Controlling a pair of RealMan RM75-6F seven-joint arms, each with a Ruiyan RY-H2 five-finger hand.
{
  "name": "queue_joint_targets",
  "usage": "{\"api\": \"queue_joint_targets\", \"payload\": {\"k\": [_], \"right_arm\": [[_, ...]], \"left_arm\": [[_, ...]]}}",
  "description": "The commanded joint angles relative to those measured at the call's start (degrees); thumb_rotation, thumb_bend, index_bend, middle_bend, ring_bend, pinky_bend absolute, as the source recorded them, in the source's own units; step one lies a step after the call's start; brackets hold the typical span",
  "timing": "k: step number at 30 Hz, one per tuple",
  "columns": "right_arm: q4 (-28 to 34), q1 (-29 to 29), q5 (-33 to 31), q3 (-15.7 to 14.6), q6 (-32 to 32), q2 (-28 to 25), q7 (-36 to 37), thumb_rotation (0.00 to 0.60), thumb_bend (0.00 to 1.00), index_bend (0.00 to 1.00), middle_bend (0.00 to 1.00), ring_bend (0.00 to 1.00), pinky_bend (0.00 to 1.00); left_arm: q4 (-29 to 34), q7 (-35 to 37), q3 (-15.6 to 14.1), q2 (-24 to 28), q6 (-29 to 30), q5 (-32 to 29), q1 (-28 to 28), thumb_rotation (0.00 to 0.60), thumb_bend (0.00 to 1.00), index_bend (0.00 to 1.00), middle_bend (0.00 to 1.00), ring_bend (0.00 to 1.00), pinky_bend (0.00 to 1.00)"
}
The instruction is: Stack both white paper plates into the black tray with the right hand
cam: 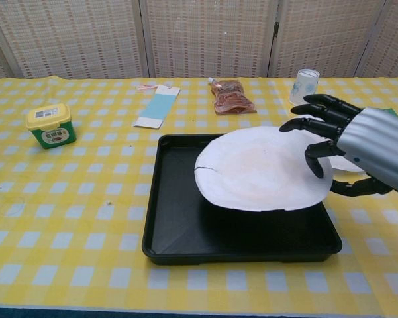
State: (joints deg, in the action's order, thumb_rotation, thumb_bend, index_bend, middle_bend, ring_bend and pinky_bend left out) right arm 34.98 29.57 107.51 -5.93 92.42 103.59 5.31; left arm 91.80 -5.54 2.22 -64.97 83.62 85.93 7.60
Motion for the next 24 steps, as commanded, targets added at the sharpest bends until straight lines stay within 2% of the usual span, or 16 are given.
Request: {"api": "queue_joint_targets", "payload": {"k": [1, 8, 13, 17, 21, 24], "right_arm": [[-1.49, 1.60, 0.26, -0.32, -2.21, 1.36, -0.74, 0.600, 0.43, 0.73, 0.20, 0.09, 0.00], [-2.22, 3.07, -1.11, 0.25, -5.26, 2.47, -0.15, 0.600, 0.43, 0.72, 0.19, 0.08, 0.00], [-1.26, 3.73, -3.02, 0.48, -9.39, 2.63, 3.30, 0.600, 0.43, 0.69, 0.18, 0.07, 0.00], [0.19, 4.31, -4.05, 0.61, -11.65, 2.68, 5.63, 0.600, 0.43, 0.63, 0.12, 0.07, 0.00], [1.20, 5.31, -4.04, 0.67, -12.63, 2.69, 4.96, 0.600, 0.43, 0.58, 0.10, 0.05, 0.00], [2.59, 5.68, -4.32, 1.00, -13.02, 2.17, 3.05, 0.600, 0.43, 0.46, 0.04, 0.02, 0.00]], "left_arm": [[-0.07, 0.40, 0.12, 0.19, 0.04, -0.14, -0.04, 0.600, 0.46, 0.00, 0.00, 0.00, 0.00], [-0.12, 1.12, -0.06, 0.42, -0.12, 0.25, 0.01, 0.600, 0.46, 0.00, 0.00, 0.00, 0.00], [-0.06, 1.53, -0.13, 0.56, 0.16, 0.56, -0.10, 0.600, 0.46, 0.00, 0.00, 0.00, 0.00], [-0.07, 2.96, -0.16, 1.16, -0.53, 0.17, 0.01, 0.600, 0.46, 0.00, 0.00, 0.00, 0.00], [0.09, 2.91, -0.03, 1.28, -0.67, -0.17, 0.03, 0.600, 0.46, 0.00, 0.00, 0.00, 0.00], [0.15, 2.91, -0.02, 1.33, -0.62, -0.16, 0.01, 0.600, 0.46, 0.00, 0.00, 0.00, 0.00]]}}
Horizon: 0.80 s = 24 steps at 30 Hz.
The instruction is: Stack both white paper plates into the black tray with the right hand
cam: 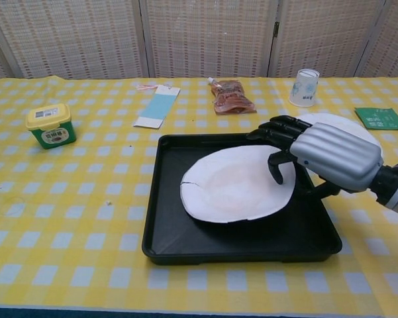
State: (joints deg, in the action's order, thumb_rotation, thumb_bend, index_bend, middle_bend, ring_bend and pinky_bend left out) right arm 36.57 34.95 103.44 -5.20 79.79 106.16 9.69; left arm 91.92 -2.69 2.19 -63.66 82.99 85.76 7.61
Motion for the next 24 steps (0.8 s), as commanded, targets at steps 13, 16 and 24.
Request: {"api": "queue_joint_targets", "payload": {"k": [13, 16, 24], "right_arm": [[18.25, 1.80, -1.62, 0.33, -6.78, -10.61, -12.88, 0.600, 0.30, 0.05, 0.00, 0.00, 0.00], [22.91, 2.21, -1.55, 0.22, -7.82, -13.21, -14.32, 0.600, 0.28, 0.02, 0.00, 0.00, 0.00], [30.78, 0.37, -2.75, -0.84, -8.34, -19.52, -14.81, 0.600, 0.26, 0.00, 0.00, 0.00, 0.00]], "left_arm": [[0.09, 0.73, 0.04, 0.31, -0.06, 0.02, 0.00, 0.600, 0.46, 0.00, 0.00, 0.00, 0.00], [0.01, 0.85, -0.04, 0.30, -0.11, 0.17, 0.03, 0.600, 0.46, 0.00, 0.00, 0.00, 0.00], [-0.05, 1.08, -0.06, 0.36, 0.07, 0.32, -0.05, 0.600, 0.46, 0.00, 0.00, 0.00, 0.00]]}}
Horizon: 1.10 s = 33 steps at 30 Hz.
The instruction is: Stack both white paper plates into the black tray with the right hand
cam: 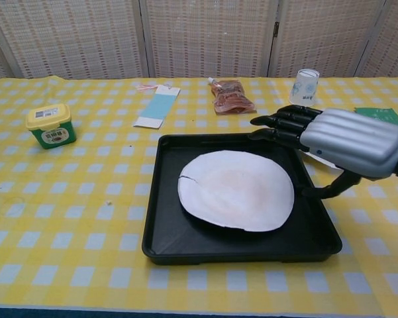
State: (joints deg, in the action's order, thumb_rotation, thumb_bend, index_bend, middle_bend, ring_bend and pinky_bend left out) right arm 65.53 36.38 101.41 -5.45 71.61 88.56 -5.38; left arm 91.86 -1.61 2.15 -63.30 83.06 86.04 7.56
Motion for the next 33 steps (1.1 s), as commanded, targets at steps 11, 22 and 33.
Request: {"api": "queue_joint_targets", "payload": {"k": [11, 22, 33], "right_arm": [[-9.39, -10.06, -6.80, 1.25, 7.60, -0.47, 8.75, 0.600, 0.26, 0.12, 0.00, 0.00, 0.00], [-22.98, -13.82, -9.86, 2.48, 6.86, 6.02, 17.96, 0.600, 0.26, 0.40, 0.00, 0.00, 0.00], [-33.30, -11.46, -10.65, 5.24, 5.03, 14.37, 19.85, 0.600, 0.27, 0.47, 0.00, 0.00, 0.00]], "left_arm": [[0.24, -1.03, -0.30, -0.38, -0.17, 0.49, 0.12, 0.600, 0.46, 0.00, 0.00, 0.00, 0.00], [0.33, -2.45, -0.44, -1.12, -1.16, 0.38, 0.64, 0.600, 0.46, 0.00, 0.00, 0.00, 0.00], [0.40, -1.31, -0.46, -0.60, -0.58, 0.66, 0.41, 0.600, 0.46, 0.00, 0.00, 0.00, 0.00]]}}
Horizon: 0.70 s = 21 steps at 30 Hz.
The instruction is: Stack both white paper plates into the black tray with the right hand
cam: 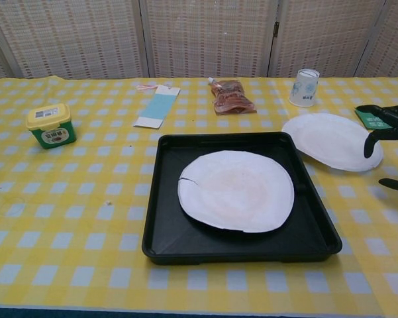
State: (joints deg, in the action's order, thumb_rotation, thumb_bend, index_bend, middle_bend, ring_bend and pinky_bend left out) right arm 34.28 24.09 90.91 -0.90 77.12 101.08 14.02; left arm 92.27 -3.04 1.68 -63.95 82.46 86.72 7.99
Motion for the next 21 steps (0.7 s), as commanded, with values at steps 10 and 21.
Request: {"api": "queue_joint_targets", "payload": {"k": [10, 21], "right_arm": [[-8.00, 3.38, -1.38, 2.72, -3.05, 6.74, 0.01, 0.600, 0.30, 0.48, 0.00, 0.00, 0.00], [-11.85, 3.94, -3.65, 4.52, -5.47, 11.01, -1.55, 0.600, 0.30, 0.48, 0.00, 0.00, 0.00]], "left_arm": [[0.04, 0.60, 0.19, 0.34, 0.32, -0.26, -0.17, 0.600, 0.46, 0.00, 0.00, 0.00, 0.00], [-0.11, 0.87, 0.33, 0.45, 0.17, -0.45, -0.06, 0.600, 0.46, 0.00, 0.00, 0.00, 0.00]]}}
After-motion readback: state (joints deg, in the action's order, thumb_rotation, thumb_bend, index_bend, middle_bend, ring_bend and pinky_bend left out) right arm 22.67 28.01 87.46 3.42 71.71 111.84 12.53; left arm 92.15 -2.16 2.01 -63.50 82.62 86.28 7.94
